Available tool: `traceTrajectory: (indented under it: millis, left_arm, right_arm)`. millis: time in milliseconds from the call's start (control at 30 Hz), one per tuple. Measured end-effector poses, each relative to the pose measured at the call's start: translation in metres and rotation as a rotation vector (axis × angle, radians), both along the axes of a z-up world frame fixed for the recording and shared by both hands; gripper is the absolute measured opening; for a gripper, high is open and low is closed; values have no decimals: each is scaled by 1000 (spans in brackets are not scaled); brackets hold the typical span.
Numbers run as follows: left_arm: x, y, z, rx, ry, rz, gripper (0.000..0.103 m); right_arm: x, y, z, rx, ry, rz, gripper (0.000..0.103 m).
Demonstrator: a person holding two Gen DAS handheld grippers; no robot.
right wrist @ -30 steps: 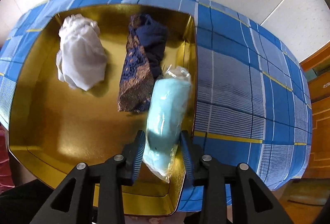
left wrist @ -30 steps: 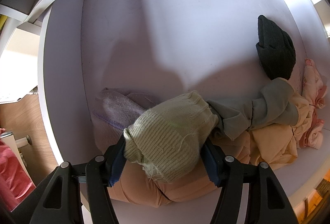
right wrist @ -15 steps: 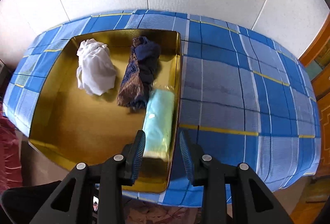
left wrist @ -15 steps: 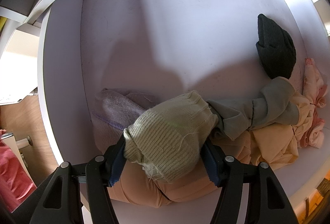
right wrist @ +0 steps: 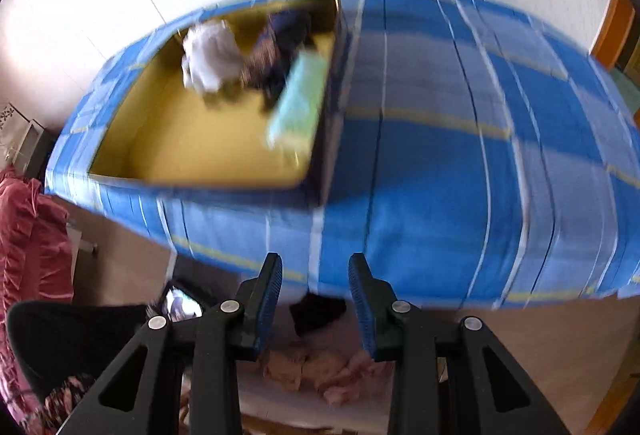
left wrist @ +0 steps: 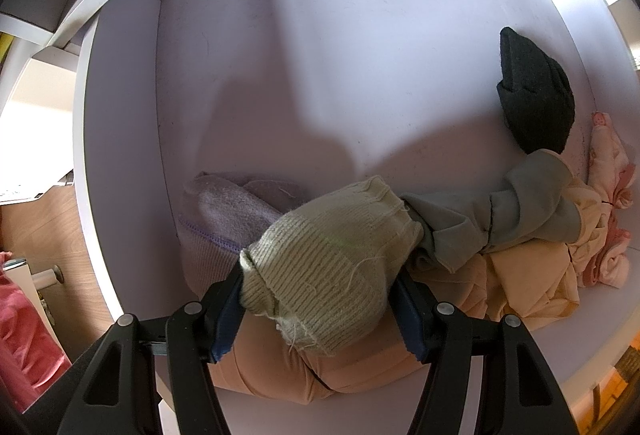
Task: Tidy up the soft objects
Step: 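Return the right tool to the shelf toward the pink cloth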
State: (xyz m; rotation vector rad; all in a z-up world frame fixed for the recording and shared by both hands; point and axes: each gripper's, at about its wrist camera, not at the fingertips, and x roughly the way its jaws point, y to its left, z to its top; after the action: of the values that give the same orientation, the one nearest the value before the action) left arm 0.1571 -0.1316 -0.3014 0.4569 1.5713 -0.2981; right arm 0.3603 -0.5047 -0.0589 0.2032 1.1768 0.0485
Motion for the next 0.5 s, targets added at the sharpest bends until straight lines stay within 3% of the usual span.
traceTrajectory:
  millis: [500]
  left_arm:
    - [0, 1, 0, -1, 0, 1, 66]
  right_arm:
    - [-45, -1, -117, 69, 238, -70, 34]
